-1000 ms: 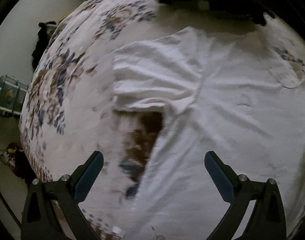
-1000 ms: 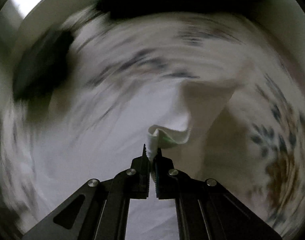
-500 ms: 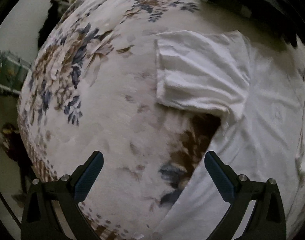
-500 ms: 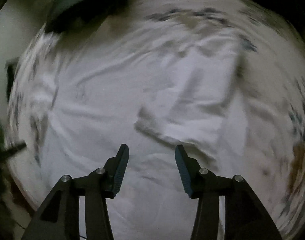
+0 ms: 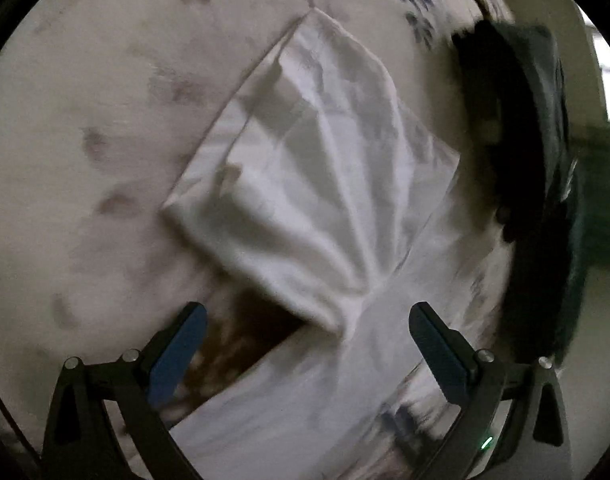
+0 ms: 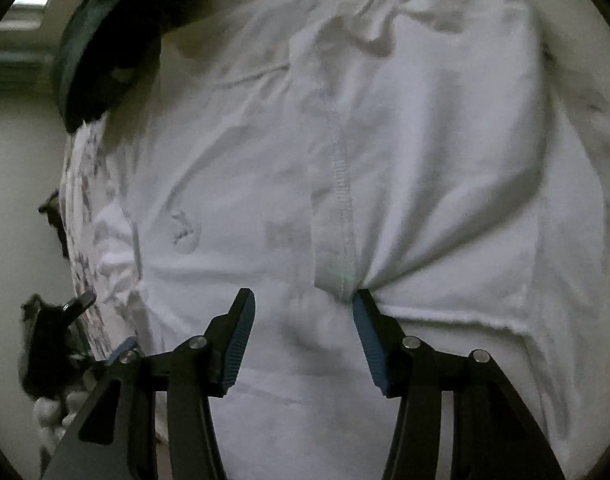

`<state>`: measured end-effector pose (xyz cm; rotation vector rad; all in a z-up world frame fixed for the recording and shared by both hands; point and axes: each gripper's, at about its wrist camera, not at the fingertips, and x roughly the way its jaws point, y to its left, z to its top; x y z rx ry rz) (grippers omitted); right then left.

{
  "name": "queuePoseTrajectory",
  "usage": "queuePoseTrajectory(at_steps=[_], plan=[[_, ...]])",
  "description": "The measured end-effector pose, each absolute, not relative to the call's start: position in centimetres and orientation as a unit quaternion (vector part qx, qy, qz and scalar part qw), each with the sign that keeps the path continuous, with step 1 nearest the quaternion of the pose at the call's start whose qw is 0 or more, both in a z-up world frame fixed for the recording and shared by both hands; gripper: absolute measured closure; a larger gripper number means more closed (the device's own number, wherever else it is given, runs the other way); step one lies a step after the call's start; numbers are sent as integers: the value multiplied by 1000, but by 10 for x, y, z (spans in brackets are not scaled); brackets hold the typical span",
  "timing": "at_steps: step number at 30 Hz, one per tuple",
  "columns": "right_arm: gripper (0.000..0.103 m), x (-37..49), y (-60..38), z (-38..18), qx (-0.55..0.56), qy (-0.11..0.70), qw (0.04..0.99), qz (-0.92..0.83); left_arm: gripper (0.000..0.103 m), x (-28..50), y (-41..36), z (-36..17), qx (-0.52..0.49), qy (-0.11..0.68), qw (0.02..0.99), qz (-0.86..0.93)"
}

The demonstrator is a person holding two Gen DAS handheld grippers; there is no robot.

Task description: Fold small clothes

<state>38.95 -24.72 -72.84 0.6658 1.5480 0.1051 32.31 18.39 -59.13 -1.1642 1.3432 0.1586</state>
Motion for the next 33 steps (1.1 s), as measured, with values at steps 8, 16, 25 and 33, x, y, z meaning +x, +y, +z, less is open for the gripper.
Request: queuePoseTrajectory(at_steps=[8, 16, 25, 33], plan=[[50, 353, -309, -693, 347, 655, 669, -50, 98, 357, 185, -562, -418, 540, 721, 116], [50, 329, -339, -686, 354, 651, 667, -76, 97, 384, 11, -504, -40, 562, 825, -41], [50, 308, -354, -669, 332, 664, 663, -92, 55, 322, -56, -525, 67, 604, 790, -79], [50, 317, -356, -638, 317, 659, 678, -72, 16, 334, 33, -531, 3, 614, 788, 37]])
